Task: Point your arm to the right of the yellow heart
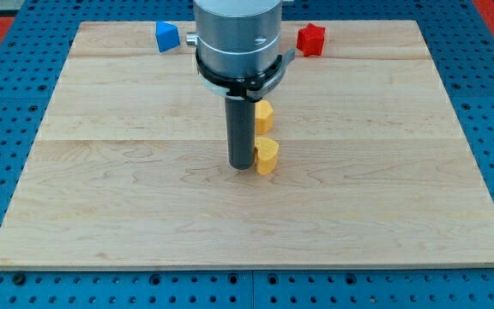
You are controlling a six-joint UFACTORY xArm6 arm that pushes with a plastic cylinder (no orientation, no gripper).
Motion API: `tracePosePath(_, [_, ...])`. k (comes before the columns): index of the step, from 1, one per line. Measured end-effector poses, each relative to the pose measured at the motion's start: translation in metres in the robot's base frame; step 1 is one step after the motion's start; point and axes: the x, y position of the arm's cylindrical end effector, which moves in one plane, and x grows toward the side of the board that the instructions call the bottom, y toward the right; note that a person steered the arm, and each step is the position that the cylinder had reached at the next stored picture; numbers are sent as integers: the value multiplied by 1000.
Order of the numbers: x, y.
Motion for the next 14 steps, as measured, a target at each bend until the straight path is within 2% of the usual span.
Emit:
tracePosePath(2, [80, 0])
tracePosePath(4, [86, 0])
tracePosePath(5, [48, -7])
tracePosePath(6, [-19, -27])
tracePosePath(8, [-51, -49])
tracePosePath(9, [-98, -114])
tracePosePath(10, [-129, -156])
tracePosePath(11, [-129, -160])
tracePosePath(12, [-92, -161])
tracePosePath(13, [-33, -187])
tracePosePath(14, [32, -161])
